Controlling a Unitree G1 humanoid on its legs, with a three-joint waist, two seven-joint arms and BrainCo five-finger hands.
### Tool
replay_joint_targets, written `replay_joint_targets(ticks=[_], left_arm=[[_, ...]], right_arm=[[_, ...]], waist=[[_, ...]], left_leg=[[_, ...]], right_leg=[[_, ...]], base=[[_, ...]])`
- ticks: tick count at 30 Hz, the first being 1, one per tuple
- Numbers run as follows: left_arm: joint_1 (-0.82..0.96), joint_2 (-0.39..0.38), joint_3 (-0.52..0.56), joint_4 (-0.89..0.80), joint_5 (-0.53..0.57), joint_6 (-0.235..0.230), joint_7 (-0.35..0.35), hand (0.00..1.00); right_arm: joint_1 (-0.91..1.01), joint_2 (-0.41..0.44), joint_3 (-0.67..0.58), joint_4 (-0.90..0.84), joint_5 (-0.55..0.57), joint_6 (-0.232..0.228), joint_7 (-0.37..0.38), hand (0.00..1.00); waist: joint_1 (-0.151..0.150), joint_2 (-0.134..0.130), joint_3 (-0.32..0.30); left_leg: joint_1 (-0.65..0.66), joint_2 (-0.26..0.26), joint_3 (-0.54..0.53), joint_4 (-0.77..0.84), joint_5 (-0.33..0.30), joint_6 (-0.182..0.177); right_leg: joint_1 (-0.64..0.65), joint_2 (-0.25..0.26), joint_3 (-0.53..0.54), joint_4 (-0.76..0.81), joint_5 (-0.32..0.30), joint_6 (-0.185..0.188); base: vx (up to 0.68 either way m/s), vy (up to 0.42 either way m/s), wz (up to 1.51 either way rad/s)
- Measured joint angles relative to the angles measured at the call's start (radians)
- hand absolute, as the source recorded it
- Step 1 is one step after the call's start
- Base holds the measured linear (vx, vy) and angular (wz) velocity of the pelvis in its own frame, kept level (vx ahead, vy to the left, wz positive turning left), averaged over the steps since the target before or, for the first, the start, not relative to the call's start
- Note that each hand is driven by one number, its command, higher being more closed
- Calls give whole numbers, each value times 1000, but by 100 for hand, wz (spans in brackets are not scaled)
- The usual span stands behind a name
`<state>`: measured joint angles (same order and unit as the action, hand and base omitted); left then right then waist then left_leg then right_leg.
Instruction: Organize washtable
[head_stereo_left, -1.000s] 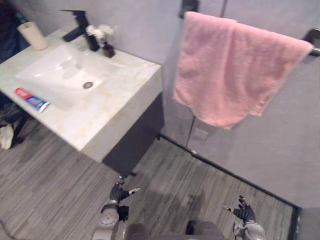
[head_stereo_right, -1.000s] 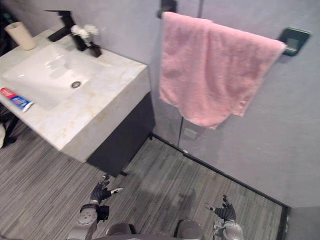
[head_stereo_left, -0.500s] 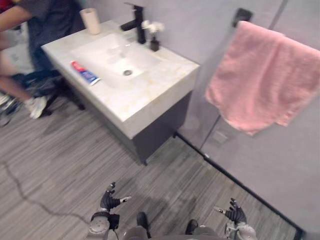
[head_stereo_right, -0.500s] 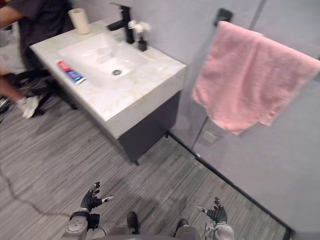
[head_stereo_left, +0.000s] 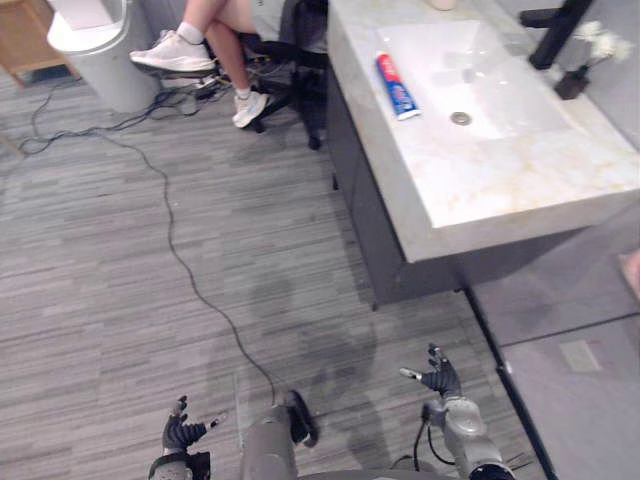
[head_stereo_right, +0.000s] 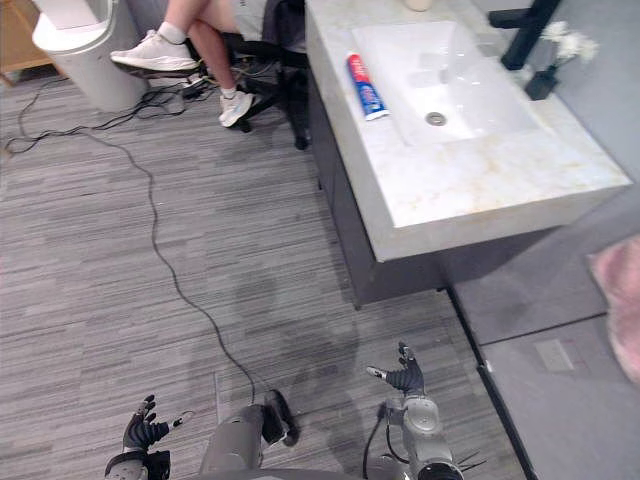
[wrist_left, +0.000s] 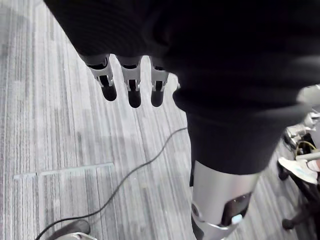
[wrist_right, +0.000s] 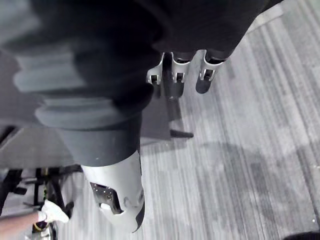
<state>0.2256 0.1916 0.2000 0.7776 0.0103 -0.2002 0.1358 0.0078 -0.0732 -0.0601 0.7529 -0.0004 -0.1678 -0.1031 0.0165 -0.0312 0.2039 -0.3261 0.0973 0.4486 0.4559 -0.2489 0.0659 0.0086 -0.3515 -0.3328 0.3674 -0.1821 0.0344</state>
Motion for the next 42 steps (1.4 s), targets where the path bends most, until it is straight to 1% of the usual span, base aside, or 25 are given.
replay_joint_targets(ticks=[1, 2, 4, 6, 8, 9, 12, 13, 14, 16, 17, 18, 19, 21, 22, 26, 28, 29, 31, 32, 33, 34, 36, 37, 42], left_arm=[[-12, 4, 1, 0, 0, 0, 0, 0], [-13, 7, 2, -1, 1, 0, 1, 0], [-19, 6, -8, 0, 0, 1, 1, 0], [-52, 4, -71, 3, 1, 3, -1, 0], [-80, 0, -100, 8, 1, 0, -2, 0], [-104, -6, -119, 13, 1, -1, -3, 0], [-124, -21, -155, 17, 1, -3, -5, 0], [-126, -21, -160, 17, 2, -3, -6, 0], [-118, -24, -162, 19, 2, -3, -8, 0], [-119, -44, -163, 19, 3, -2, -14, 0], [-124, -63, -162, 18, 3, -3, -18, 0], [-109, -75, -162, 20, 3, -3, -20, 0], [-84, -89, -156, 14, 3, -10, -23, 0], [-69, -98, -142, 7, 3, -4, -23, 0], [-69, -97, -133, 1, 3, -4, -23, 0], [-52, -105, -132, -37, 3, -3, -25, 0], [-49, -106, -132, -37, 3, -3, -25, 0], [-50, -107, -140, -38, 2, -3, -24, 0], [-45, -115, -154, -39, 2, -4, -23, 0], [-40, -116, -152, -37, 2, -4, -23, 0], [-41, -108, -149, -38, 2, -5, -22, 0], [-54, -79, -143, -38, 2, -5, -23, 0], [-76, -43, -139, -32, 2, -4, -24, 0], [-87, -24, -140, -30, 2, -3, -24, 0], [-149, 3, -151, -23, 3, -2, -25, 0]], right_arm=[[3, 2, 2, 0, 0, 1, 2, 0], [0, 3, 23, 1, -1, 3, 5, 0], [-1, 0, 69, 1, -1, 0, 15, 0], [9, -15, 136, 0, -27, 0, 31, 0], [22, -22, 156, -3, -51, 0, 43, 0], [28, -24, 158, -5, -55, 0, 46, 0], [39, -41, 175, -36, -89, -1, 55, 0], [41, -44, 182, -42, -91, -1, 59, 0], [49, -48, 189, -54, -95, -1, 63, 0], [41, -56, 191, -74, -120, 0, 62, 0], [43, -64, 194, -80, -128, 0, 62, 0], [48, -68, 196, -82, -129, 0, 62, 0], [82, -57, 213, -122, -128, 0, 56, 0], [80, -45, 216, -123, -127, 1, 48, 0], [87, -26, 215, -127, -127, 2, 41, 0], [124, -13, 195, -168, -127, 2, 39, 0], [129, -6, 155, -166, -126, 2, 37, 0], [127, -11, 137, -159, -127, 1, 36, 0], [133, -33, 112, -139, -127, 2, 27, 0], [132, -47, 109, -107, -127, 4, 21, 0], [132, -41, 112, -90, -127, 16, 20, 0], [135, -18, 116, -90, -127, 21, 22, 0], [115, -6, 116, -73, -127, 21, 22, 0], [89, -11, 109, -49, -126, 21, 25, 0], [58, -23, 109, -42, -126, 15, 40, 0]], waist=[[-1, -7, 7], [-1, -22, 14], [-9, -34, 23], [-42, -13, 38], [-61, -10, 44], [-67, -11, 43], [-96, -16, 37], [-104, -14, 30], [-112, -14, 11], [-119, 12, 14], [-125, 18, 22], [-116, 36, 15], [-112, 36, 8], [-109, 64, -5], [-107, 39, 1], [-60, 4, -3], [-45, -3, -1], [-43, -3, -1], [-35, 24, -22], [-31, 24, -43], [-30, -1, -66], [-35, -41, -89], [-46, -58, -97], [-48, -35, -82], [-54, 22, -57]], left_leg=[[14, -19, -23, -14, -3, 5], [42, -45, -41, -45, -6, 10], [88, -69, -70, -87, -5, 12], [181, -81, -149, -129, -6, 13], [236, -84, -182, -159, -6, 12], [275, -88, -207, -182, -9, 3], [373, -104, -281, -262, -23, -47], [391, -101, -297, -270, -27, -57], [400, -85, -313, -272, -27, -72], [391, -66, -349, -179, 16, -153], [389, -65, -363, -93, 41, -183], [375, -51, -369, -9, 37, -184], [302, -10, -330, 258, 45, -206], [220, 56, -300, 426, 2, -182], [174, 65, -273, 438, -20, -151], [60, 32, -273, 233, -37, -125], [17, 1, -345, 18, -8, -169], [1, 1, -385, -119, 36, -203], [-9, 31, -432, -245, 91, -217], [-6, 32, -406, -182, 191, -209], [-11, 18, -370, -145, 193, -177], [-3, 17, -284, -121, 168, -138], [43, 28, -192, -135, 153, -110], [130, 36, -154, -190, 148, -102], [343, 43, -33, -361, 134, -84]], right_leg=[[-42, 34, 143, 76, -60, 44], [-89, 58, 184, 137, -115, 67], [-150, 103, 170, 178, -151, 59], [-226, 220, 141, 164, -153, 40], [-279, 267, 139, 114, -128, 24], [-318, 284, 135, 40, -62, 10], [-352, 281, 144, -80, 136, -13], [-354, 282, 144, -60, 164, -35], [-364, 288, 131, -22, 152, -93], [-377, 265, 101, 135, 85, -148], [-412, 262, 92, 250, 53, -148], [-393, 274, 119, 212, 32, -108], [-308, 304, 135, 93, 22, -128], [-236, 357, 182, 60, -23, -153], [-183, 362, 215, 31, -44, -160], [-40, 366, 379, -84, -59, -152], [3, 346, 478, -101, -77, -124], [19, 336, 540, -99, -105, -98], [32, 332, 642, -80, -163, -55], [32, 310, 712, -55, -190, -30], [13, 284, 727, -30, -183, -17], [-51, 251, 712, 22, -152, 12], [-126, 227, 642, 90, -91, 96], [-156, 215, 495, 107, -103, 94], [-224, 247, 54, 117, -133, 23]], base=[[155, 53, 76], [178, 22, 61], [223, 4, 38], [296, -47, 90], [352, -89, 91], [388, -94, 80], [428, -127, 76], [539, -197, 62], [600, -196, 49], [711, -227, 37], [476, -205, 8], [334, -209, -12], [332, -175, -36], [457, -95, -64], [502, -52, -68], [491, 35, -116], [559, 216, -167], [489, 337, -177], [561, 479, -199], [525, 513, -188], [623, 586, -203], [381, 356, -150], [460, 392, -169], [376, 310, -170], [212, 171, -126]])
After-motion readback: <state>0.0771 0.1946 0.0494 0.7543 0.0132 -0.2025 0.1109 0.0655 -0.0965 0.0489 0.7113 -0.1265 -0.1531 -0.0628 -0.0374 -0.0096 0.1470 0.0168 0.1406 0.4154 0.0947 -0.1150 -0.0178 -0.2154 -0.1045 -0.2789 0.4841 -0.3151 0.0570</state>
